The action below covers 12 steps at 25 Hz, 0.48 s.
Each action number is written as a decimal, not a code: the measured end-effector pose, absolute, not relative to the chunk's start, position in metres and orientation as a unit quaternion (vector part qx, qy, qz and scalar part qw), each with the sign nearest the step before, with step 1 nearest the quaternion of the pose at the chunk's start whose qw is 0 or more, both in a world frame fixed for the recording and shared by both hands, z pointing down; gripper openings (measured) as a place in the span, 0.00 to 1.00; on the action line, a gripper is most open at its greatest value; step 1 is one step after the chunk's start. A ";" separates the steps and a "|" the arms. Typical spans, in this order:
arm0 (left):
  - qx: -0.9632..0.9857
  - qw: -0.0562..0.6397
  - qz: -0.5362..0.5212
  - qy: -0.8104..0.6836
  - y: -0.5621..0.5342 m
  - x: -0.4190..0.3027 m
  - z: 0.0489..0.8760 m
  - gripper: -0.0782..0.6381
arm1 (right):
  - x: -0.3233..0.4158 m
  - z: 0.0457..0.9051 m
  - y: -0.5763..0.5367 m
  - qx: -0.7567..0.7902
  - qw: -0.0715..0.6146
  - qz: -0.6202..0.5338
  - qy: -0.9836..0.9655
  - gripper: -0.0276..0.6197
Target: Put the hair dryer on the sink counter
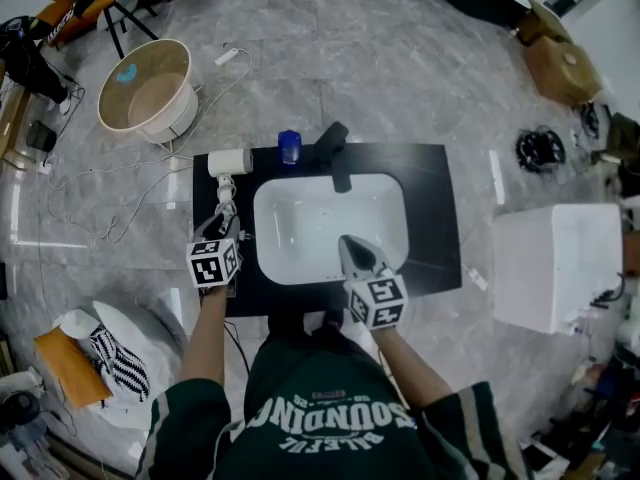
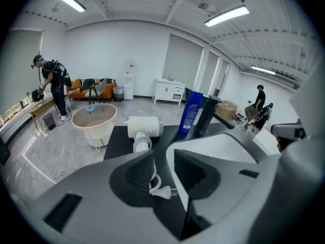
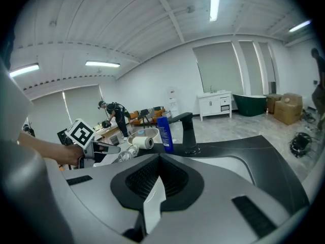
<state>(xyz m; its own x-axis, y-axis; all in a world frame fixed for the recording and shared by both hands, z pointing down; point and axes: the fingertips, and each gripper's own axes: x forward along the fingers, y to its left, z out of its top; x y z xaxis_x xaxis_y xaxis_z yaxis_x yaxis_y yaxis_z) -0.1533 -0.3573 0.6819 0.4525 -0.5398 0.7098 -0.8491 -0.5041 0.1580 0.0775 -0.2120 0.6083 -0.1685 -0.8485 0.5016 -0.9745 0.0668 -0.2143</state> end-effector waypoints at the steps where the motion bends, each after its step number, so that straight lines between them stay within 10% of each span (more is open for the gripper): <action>1: 0.815 0.248 0.300 -0.429 -0.349 -0.151 0.674 0.25 | 0.077 0.605 -0.211 0.630 0.120 0.253 -0.724 0.04; 12: 0.851 0.182 0.232 -0.435 -0.278 -0.119 0.586 0.11 | 0.078 0.564 -0.197 0.601 0.104 0.200 -0.767 0.04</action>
<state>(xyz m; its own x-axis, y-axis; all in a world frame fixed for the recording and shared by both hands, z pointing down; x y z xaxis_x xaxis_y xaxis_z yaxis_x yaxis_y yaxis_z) -0.1191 -0.2776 0.5862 0.5138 -0.6562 0.5527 -0.8250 -0.5546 0.1085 0.0778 -0.1972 0.5637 -0.2561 -0.8801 0.3997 -0.9633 0.1982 -0.1808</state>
